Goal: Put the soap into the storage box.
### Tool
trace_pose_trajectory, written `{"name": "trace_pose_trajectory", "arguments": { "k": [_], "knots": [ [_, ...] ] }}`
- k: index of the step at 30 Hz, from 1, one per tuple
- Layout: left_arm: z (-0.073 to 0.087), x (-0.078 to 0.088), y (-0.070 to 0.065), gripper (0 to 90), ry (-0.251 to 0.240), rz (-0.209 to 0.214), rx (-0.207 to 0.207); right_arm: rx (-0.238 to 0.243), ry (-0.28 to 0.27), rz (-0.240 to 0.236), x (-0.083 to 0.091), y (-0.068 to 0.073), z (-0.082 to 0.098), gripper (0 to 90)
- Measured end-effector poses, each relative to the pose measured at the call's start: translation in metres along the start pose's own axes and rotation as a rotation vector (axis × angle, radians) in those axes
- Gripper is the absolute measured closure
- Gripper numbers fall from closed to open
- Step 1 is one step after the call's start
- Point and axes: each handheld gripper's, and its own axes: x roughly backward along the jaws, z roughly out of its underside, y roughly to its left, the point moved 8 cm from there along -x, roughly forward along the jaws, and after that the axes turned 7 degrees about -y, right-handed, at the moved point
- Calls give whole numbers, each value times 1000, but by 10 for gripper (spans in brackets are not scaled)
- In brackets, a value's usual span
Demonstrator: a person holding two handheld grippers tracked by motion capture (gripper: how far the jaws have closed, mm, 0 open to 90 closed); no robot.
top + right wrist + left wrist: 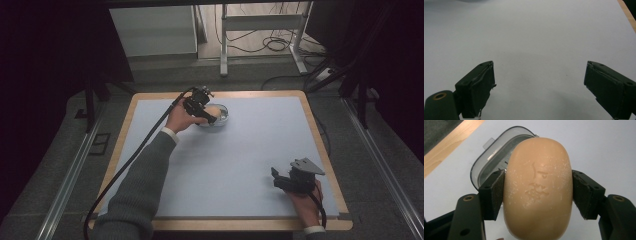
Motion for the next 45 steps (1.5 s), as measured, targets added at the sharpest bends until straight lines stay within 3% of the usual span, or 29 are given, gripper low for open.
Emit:
{"name": "trace_pose_trajectory", "arguments": {
  "k": [25, 34, 40, 45],
  "knots": [
    [-12, -36, 24, 320, 16, 48, 18, 0, 8, -1, -1, 0, 0, 98],
    [-6, -54, 31, 320, 41, 48, 35, -6, 5, -5, -1, -1, 0, 98],
    [-1, -61, 29, 316, 62, 47, 35, -1, 7, -4, -1, 0, 0, 98],
    [-2, -57, 25, 277, 22, 63, 64, -2, 7, -4, -1, 0, 0, 99]
  ]
}}
